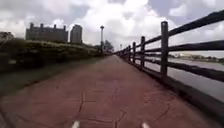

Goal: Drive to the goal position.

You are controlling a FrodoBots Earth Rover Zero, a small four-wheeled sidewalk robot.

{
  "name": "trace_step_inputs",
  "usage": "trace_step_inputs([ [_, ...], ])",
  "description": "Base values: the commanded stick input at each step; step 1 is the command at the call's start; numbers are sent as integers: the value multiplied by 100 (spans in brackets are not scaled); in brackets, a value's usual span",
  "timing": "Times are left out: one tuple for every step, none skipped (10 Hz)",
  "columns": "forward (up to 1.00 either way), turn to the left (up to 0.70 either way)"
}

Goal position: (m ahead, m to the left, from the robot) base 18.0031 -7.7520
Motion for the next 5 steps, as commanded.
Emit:
trace_step_inputs([
  [85, 11],
  [85, 11],
  [85, 11],
  [85, 11],
  [85, 11],
])
